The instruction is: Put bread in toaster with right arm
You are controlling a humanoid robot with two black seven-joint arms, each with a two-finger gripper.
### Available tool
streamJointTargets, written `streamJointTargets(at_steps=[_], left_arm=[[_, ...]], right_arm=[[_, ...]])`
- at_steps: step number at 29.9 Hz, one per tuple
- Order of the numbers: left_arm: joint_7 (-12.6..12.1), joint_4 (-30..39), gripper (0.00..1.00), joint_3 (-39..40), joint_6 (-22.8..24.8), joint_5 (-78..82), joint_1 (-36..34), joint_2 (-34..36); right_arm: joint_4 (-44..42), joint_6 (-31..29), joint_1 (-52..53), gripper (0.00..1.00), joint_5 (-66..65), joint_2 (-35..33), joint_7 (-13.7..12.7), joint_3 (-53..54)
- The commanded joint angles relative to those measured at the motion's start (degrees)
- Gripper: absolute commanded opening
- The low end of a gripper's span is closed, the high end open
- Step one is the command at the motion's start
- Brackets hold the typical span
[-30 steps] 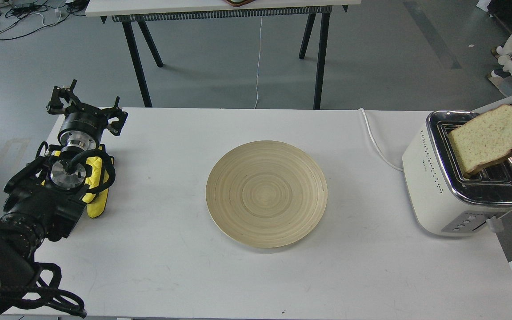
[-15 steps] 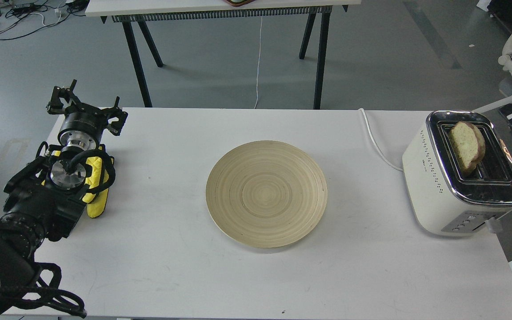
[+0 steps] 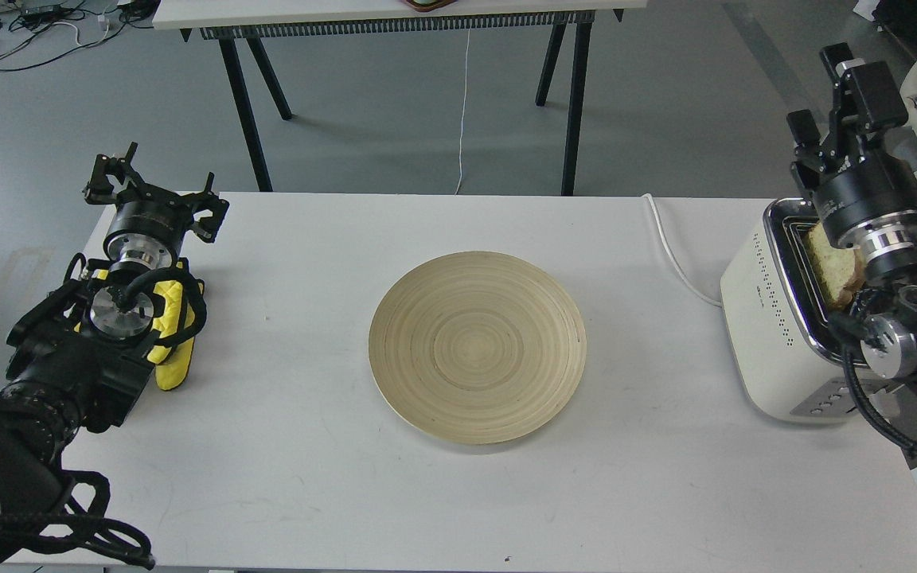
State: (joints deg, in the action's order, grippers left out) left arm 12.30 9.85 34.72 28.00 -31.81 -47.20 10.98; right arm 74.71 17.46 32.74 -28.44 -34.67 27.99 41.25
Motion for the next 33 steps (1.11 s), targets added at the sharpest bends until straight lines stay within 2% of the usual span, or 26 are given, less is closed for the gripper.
streamJointTargets(at_steps=[1, 6, 10, 13, 20, 25, 33], left_arm=[[0.0, 0.0, 1.0, 0.0, 0.0, 0.0, 0.0, 0.0], [0.0, 0.0, 1.0, 0.0, 0.0, 0.0, 0.0, 0.0], [0.0, 0.0, 1.0, 0.0, 0.0, 0.0, 0.0, 0.0], [0.0, 0.0, 1.0, 0.0, 0.0, 0.0, 0.0, 0.0], [0.0, 0.0, 1.0, 0.0, 0.0, 0.0, 0.0, 0.0], [0.0, 0.0, 1.0, 0.0, 0.0, 0.0, 0.0, 0.0], [0.0, 0.0, 1.0, 0.0, 0.0, 0.0, 0.0, 0.0]], right_arm=[[-5.4, -4.4, -1.1, 0.98, 0.5, 9.8, 0.0, 2.6], [-13.8, -13.3, -3.3, 0.98, 4.0, 19.2, 0.0, 5.5], [-19.3, -21.7, -4.0, 0.98, 9.0, 22.8, 0.0, 8.9], [-20.4, -24.6, -4.3, 0.98, 10.6, 23.7, 0.0, 9.8], [-22.5, -24.1, -4.3, 0.98, 11.1, 23.9, 0.0, 11.6], [-25.1, -24.0, -4.3, 0.99, 18.1, 24.5, 0.0, 12.9], [-25.3, -24.0, -5.0, 0.99, 18.2, 25.1, 0.0, 11.8]])
